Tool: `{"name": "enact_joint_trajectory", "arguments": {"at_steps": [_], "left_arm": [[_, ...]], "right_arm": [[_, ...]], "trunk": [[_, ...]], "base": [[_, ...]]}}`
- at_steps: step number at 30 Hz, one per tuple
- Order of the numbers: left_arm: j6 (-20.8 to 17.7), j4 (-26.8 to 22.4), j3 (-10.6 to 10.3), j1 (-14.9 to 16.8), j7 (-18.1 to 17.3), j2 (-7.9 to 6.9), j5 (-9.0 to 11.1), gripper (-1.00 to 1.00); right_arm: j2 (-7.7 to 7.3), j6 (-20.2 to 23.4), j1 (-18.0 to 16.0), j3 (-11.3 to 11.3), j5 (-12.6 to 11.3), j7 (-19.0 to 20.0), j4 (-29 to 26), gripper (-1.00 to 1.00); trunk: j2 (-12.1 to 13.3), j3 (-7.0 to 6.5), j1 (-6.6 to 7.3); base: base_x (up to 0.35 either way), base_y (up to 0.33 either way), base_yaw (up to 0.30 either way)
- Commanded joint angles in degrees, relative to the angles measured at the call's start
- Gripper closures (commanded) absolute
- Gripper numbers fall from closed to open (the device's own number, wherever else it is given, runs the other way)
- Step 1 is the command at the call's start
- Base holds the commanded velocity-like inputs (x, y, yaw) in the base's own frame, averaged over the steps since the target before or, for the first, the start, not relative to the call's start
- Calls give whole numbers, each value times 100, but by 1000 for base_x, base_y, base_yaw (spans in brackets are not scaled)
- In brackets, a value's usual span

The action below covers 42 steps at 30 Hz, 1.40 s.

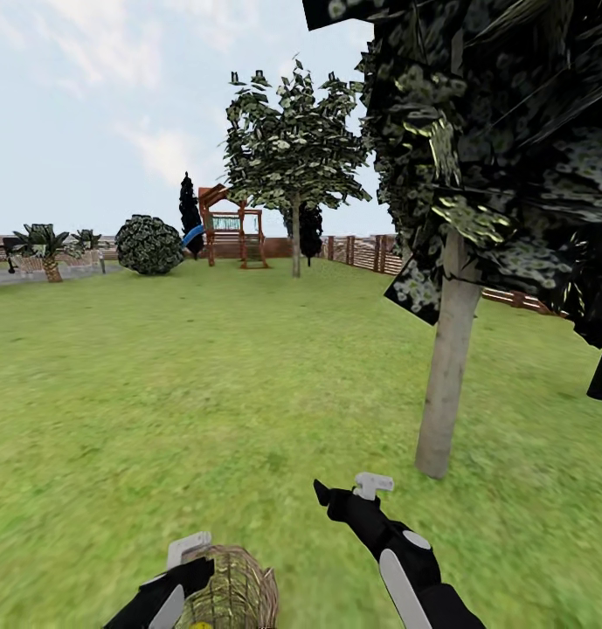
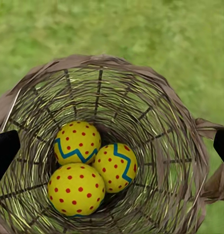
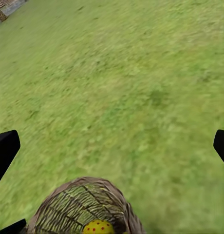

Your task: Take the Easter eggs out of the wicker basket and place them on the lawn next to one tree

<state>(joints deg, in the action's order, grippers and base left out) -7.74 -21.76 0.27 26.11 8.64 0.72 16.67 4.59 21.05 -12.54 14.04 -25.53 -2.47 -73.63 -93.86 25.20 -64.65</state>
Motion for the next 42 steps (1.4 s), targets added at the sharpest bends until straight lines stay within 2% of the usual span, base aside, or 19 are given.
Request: {"name": "enact_joint_trajectory", "arguments": {"at_steps": [1, 18, 28, 42], "left_arm": [[-29, -14, 3, 2, 24, -3, 34, -100], [-135, -5, 14, 8, 23, -19, 30, -100], [-219, 427, 26, 15, 16, -17, 29, -100], [-196, 474, 3, 17, 19, -15, 29, -100]], "right_arm": [[-1, 22, -3, 3, -48, -26, -7, -100], [-2, 22, -3, -5, -48, -30, 54, -100], [-2, 22, -3, -8, -48, -41, 80, -100], [-2, 22, -3, -12, -48, -50, 124, -100]], "trunk": [[-45, 25, -22], [-727, 331, -396], [-1128, 510, -615], [-1690, 761, -923]], "base": [[0, 0, 0], [0, 0, 0], [0, 0, 0], [0, 0, 0]]}}
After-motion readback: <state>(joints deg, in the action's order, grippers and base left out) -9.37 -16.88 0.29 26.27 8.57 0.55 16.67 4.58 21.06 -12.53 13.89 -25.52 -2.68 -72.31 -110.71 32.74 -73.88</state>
